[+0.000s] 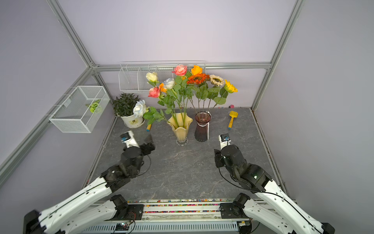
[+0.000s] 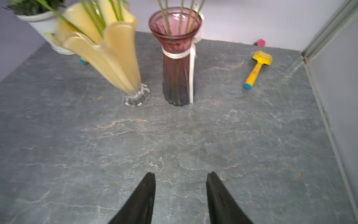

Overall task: Arrange the flowers in different vases according to their variety
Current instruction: Reset both arms

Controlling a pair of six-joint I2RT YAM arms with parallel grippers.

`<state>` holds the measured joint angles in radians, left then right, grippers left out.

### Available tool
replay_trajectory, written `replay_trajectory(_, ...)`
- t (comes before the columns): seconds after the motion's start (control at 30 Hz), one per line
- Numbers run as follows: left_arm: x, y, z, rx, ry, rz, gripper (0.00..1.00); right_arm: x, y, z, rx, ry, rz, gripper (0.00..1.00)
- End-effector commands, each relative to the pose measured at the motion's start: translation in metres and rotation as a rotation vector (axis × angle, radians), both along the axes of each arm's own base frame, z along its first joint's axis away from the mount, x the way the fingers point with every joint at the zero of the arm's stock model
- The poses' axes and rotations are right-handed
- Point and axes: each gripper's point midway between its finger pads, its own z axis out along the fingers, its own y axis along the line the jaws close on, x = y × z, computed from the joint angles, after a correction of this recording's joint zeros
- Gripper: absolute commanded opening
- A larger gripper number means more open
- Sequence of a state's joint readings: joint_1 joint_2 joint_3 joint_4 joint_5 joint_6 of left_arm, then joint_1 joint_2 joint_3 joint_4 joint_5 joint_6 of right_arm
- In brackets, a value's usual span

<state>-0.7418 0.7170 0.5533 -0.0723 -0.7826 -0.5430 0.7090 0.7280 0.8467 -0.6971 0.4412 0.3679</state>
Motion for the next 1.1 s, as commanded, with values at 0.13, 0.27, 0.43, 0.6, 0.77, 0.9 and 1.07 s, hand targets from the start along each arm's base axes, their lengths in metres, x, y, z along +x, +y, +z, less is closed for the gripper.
replay_trajectory(0.13, -0.011, 0.075, 0.010, 0.089, -0.150, 0.198, 0.99, 0.037, -0.069, -0.031, 0.038, -0.041, -0.315, 0.48)
replay_trajectory(0.27, 0.006, 0.075, -0.009, 0.208, -0.117, 0.238, 0.99, 0.061, -0.117, -0.058, 0.065, -0.051, -0.490, 0.47)
replay_trajectory(0.43, 0.039, 0.076, -0.044, 0.322, -0.050, 0.243, 0.98, 0.088, -0.156, -0.086, 0.011, -0.067, -0.613, 0.47)
replay_trajectory(0.6, 0.046, 0.092, -0.058, 0.276, -0.094, 0.213, 0.98, 0.119, -0.148, -0.103, -0.022, -0.063, -0.535, 0.48)
replay_trajectory(0.77, 0.038, 0.103, -0.081, 0.292, -0.056, 0.230, 0.97, 0.129, -0.144, -0.127, -0.001, -0.119, -0.509, 0.48)
replay_trajectory(0.9, 0.033, 0.111, -0.098, 0.316, -0.069, 0.239, 0.96, 0.126, -0.136, -0.119, 0.053, -0.240, -0.465, 0.48)
replay_trajectory(1.07, 0.063, 0.114, -0.102, 0.384, -0.062, 0.222, 0.95, 0.134, -0.128, -0.119, 0.040, -0.226, -0.408, 0.48)
